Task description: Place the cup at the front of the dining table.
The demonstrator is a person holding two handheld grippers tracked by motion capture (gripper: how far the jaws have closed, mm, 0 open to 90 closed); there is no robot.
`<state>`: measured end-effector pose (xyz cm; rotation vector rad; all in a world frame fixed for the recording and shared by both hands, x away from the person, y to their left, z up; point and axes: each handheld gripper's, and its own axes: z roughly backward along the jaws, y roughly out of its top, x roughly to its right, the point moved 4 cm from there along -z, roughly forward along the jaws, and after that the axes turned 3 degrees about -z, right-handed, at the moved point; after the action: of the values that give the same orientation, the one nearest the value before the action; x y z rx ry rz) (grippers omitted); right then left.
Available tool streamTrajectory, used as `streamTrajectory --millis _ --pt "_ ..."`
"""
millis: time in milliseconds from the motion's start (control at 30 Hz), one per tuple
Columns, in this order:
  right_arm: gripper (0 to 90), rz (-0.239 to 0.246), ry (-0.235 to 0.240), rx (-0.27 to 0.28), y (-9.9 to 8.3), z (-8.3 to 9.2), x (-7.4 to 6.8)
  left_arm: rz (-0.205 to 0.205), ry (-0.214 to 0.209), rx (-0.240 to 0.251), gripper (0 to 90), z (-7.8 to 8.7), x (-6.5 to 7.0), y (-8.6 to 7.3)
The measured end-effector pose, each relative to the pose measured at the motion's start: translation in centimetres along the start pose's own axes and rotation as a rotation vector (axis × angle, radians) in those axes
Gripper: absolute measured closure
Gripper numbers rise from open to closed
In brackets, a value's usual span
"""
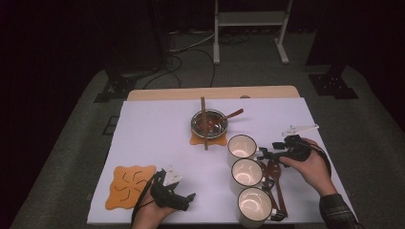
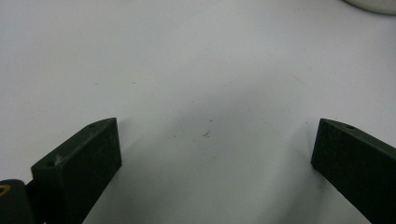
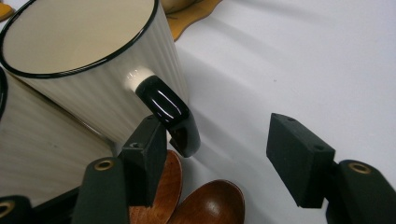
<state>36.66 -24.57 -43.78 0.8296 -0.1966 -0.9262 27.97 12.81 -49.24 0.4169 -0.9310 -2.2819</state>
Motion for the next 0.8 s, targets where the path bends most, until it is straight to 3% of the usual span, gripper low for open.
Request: streamTrajectory --millis 800 --pt "41.7 -0.002 -0.051 0.015 0.7 -1.9 1.1 0.0 0.0 0.0 0.4 0.0 0.0 0.0"
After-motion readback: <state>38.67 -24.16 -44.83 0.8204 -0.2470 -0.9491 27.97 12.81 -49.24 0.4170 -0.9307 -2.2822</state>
